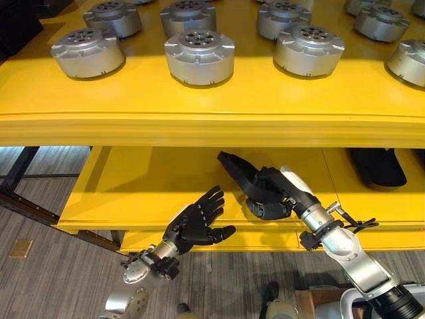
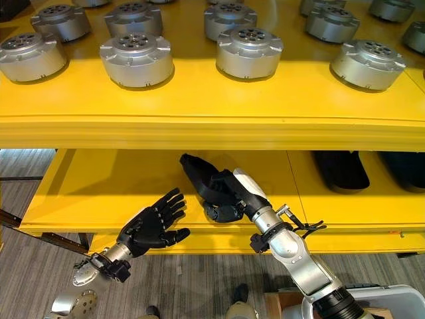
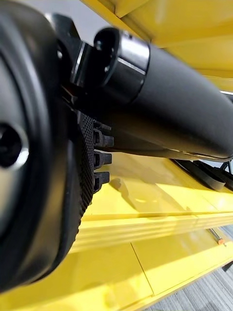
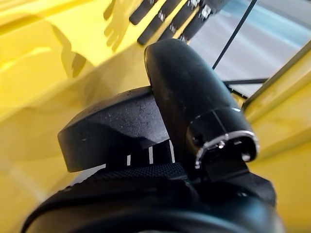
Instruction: Move parts from the plastic box to the shelf.
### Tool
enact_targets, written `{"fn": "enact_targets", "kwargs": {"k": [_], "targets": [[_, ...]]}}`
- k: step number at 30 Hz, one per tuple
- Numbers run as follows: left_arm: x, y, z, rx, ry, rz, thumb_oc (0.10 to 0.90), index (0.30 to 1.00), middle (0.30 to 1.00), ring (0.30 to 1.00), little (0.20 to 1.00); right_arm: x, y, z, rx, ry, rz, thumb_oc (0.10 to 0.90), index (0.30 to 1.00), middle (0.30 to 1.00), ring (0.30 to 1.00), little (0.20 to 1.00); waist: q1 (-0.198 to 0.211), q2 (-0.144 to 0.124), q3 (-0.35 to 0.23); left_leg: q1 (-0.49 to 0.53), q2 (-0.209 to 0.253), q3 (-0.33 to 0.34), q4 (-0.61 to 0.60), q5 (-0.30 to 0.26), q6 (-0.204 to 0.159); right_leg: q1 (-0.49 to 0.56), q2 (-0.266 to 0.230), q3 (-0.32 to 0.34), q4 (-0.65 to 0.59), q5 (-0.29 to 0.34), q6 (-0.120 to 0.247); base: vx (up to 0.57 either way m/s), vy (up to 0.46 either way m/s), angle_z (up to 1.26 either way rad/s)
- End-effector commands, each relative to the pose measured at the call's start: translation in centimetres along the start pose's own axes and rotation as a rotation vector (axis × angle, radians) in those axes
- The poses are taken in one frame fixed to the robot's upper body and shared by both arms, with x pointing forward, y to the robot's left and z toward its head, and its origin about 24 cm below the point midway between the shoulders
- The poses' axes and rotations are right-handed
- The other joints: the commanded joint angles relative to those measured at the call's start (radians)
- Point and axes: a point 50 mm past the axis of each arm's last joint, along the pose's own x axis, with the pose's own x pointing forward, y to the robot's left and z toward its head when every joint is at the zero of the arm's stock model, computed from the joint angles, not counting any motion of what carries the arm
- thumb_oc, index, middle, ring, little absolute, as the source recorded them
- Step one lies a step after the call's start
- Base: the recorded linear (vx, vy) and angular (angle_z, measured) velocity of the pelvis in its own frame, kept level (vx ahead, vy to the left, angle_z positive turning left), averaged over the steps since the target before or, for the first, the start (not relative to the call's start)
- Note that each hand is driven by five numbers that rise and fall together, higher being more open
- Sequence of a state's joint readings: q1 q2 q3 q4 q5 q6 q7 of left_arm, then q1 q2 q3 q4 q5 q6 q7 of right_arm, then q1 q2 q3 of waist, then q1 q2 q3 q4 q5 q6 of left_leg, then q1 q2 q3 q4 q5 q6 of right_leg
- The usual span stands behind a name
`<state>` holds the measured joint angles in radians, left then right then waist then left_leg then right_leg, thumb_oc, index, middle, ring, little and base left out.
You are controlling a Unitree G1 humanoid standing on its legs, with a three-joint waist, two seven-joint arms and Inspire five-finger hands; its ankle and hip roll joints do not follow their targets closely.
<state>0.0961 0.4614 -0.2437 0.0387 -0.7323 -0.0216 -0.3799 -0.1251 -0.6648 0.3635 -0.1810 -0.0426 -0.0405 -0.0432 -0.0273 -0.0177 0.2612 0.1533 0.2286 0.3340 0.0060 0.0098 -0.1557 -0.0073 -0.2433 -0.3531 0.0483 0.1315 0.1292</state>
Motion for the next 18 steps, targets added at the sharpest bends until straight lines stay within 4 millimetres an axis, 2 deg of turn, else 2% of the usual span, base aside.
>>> {"fn": "enact_targets", "kwargs": {"k": [1, 9, 13, 18], "targets": [[0.8, -1.7, 3.1, 0.067, -0.116, -0.135, 0.9, 1.0, 1.0, 1.0, 1.0, 1.5, -2.7, 3.4, -0.037, -0.191, -0.18, 0.4, 0.3, 0.3, 0.3, 0.3, 0.002, -0.044, -0.081, 0.017, -0.039, 0.069, 0.075, -0.119, 0.106, -0.063, -0.076, 0.022, 0.065, -0.035, 0.113, 0.05, -0.059, -0.12], [1.6, -2.8, 3.2, 0.052, -0.077, -0.227, 0.9, 1.0, 1.0, 1.0, 1.0, 2.2, -2.6, 2.8, -0.146, -0.149, -0.198, 0.4, 0.3, 0.3, 0.3, 0.3, -0.009, -0.037, -0.08, 0.035, -0.02, 0.09, 0.07, -0.118, 0.101, -0.094, -0.088, 0.013, 0.098, -0.033, 0.113, 0.05, -0.087, -0.04], [2.0, -3.4, 3.0, 0.011, -0.06, -0.274, 0.9, 1.0, 1.0, 1.0, 1.0, 2.8, -2.4, 1.4, -0.157, -0.087, -0.212, 0.4, 0.3, 0.3, 0.3, 0.3, -0.02, -0.028, -0.088, 0.048, -0.001, 0.095, 0.055, -0.107, 0.089, -0.099, -0.074, 0.014, 0.12, -0.058, 0.098, 0.06, -0.115, 0.01], [2.3, -3.7, 2.8, -0.024, -0.05, -0.278, 0.9, 1.0, 1.0, 1.0, 1.0, 3.1, -2.6, 1.1, -0.183, -0.074, -0.206, 0.4, 0.3, 0.3, 0.3, 0.3, -0.029, -0.023, -0.089, 0.051, 0.014, 0.08, 0.06, -0.11, 0.082, -0.12, -0.052, 0.041, 0.158, -0.086, 0.081, 0.06, -0.151, 0.02]]}}
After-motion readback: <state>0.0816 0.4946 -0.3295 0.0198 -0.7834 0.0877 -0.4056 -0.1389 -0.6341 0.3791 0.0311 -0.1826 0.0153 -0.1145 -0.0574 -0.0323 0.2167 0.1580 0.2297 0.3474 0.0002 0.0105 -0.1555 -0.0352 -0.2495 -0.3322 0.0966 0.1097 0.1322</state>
